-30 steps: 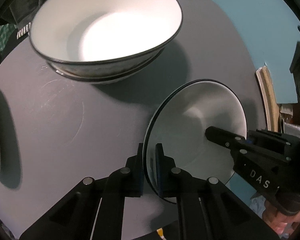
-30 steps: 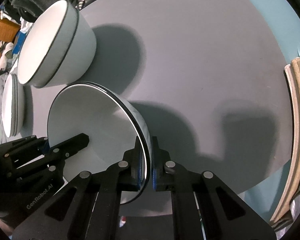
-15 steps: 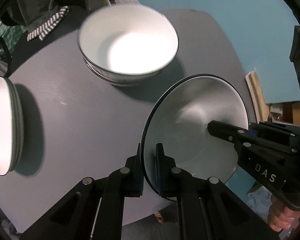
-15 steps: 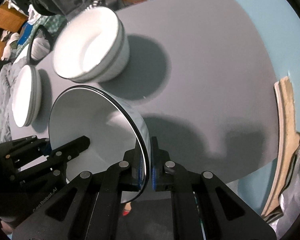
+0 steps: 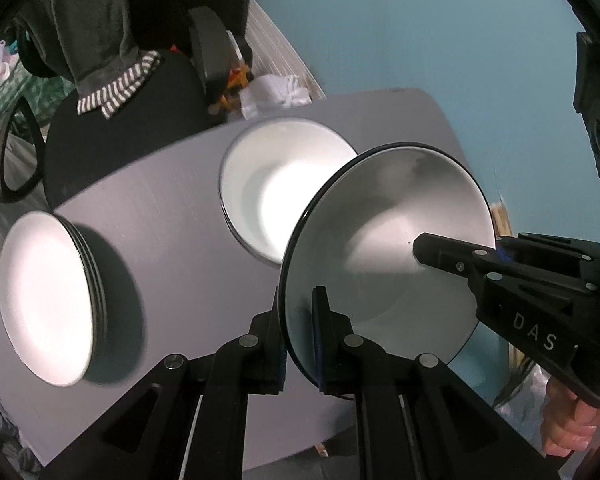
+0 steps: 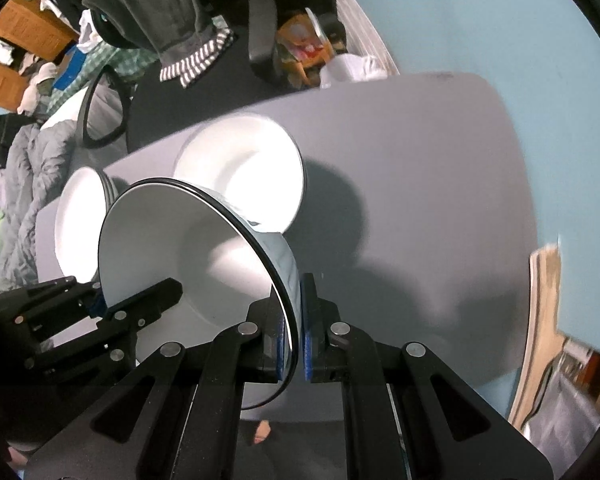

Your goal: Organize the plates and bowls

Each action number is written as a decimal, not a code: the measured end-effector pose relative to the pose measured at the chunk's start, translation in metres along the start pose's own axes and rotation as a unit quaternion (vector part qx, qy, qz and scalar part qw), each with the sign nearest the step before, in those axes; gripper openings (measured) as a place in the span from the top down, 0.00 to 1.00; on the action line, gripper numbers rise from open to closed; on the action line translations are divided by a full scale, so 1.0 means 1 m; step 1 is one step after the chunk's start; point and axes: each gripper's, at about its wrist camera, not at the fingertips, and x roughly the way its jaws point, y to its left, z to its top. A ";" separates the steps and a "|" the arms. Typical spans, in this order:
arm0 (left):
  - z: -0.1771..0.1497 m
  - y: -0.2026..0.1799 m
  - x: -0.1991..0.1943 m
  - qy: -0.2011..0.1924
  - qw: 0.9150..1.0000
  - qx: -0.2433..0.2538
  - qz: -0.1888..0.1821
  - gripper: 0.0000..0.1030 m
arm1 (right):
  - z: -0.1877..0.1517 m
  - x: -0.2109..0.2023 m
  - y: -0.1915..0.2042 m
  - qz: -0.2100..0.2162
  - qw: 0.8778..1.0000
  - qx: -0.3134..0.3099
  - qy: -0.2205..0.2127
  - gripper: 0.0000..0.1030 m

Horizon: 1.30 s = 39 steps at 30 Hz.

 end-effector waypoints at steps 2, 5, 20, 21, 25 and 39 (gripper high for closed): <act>0.008 0.004 0.001 -0.006 1.000 0.001 0.006 0.90 | 0.010 0.000 0.003 -0.001 1.000 -0.003 -0.003 0.93; 0.023 0.012 0.007 -0.008 1.000 -0.007 0.011 0.90 | 0.026 0.003 0.005 -0.004 1.000 -0.007 -0.006 0.93; 0.047 0.031 0.034 0.009 0.999 -0.025 0.032 0.90 | 0.051 0.028 -0.001 0.000 0.999 -0.015 0.034 0.93; 0.047 0.031 0.035 0.010 0.999 -0.026 0.031 0.90 | 0.052 0.028 -0.002 0.001 0.999 -0.014 0.035 0.93; 0.049 0.030 0.034 0.009 0.999 -0.026 0.034 0.90 | 0.052 0.028 -0.004 0.004 0.999 -0.015 0.037 0.93; 0.057 0.028 0.032 0.036 0.998 -0.020 0.036 0.75 | 0.053 0.031 -0.012 0.038 0.997 0.014 0.062 0.91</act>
